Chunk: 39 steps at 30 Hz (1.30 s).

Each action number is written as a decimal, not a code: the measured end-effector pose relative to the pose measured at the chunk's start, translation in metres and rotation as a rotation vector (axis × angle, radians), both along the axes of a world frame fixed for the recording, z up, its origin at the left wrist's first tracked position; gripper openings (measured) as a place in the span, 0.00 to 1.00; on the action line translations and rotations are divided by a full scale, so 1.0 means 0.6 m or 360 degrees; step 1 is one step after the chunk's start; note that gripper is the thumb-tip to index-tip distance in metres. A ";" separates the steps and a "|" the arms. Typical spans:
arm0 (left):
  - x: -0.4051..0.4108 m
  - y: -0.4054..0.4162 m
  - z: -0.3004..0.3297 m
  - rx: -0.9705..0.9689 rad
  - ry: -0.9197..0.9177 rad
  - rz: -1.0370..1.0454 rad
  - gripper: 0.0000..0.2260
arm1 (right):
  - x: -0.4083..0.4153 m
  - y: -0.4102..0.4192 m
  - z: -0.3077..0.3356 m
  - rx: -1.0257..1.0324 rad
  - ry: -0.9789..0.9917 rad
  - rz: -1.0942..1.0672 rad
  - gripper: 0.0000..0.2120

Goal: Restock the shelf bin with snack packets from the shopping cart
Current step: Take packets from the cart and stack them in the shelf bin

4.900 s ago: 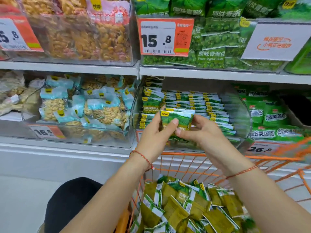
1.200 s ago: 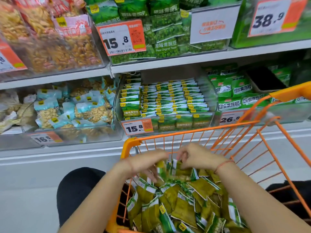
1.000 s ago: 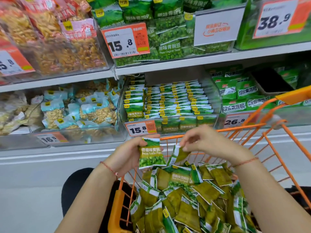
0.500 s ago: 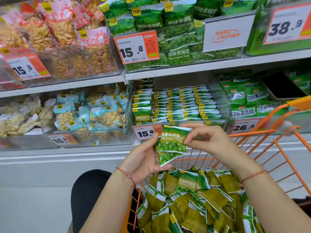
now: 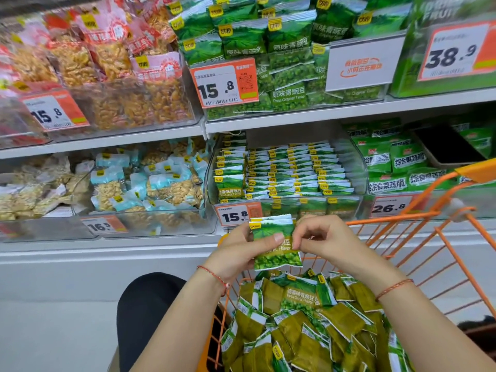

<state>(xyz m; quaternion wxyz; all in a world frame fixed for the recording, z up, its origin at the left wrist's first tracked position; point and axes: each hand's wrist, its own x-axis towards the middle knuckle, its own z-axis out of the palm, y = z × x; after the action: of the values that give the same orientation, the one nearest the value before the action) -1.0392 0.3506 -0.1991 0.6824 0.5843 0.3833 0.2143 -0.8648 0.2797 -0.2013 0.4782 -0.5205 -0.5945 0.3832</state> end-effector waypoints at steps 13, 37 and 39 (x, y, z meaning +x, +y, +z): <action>0.014 -0.004 -0.010 0.0565 0.0090 0.0206 0.21 | -0.031 0.005 -0.024 -0.0487 0.0327 -0.0130 0.52; -0.042 0.278 0.039 0.1755 0.0960 0.0230 0.24 | -0.086 0.262 0.036 -0.0158 -0.0849 -0.0453 0.24; -0.040 0.283 0.023 0.1956 0.1182 0.0139 0.30 | -0.091 0.269 0.015 -0.0234 -0.1032 -0.0525 0.28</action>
<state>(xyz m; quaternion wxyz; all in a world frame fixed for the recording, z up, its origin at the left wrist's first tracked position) -1.0633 0.5203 -0.1855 0.0454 0.8812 0.4232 0.2055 -0.9192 0.4409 -0.1921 0.2817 -0.7366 -0.5943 0.1579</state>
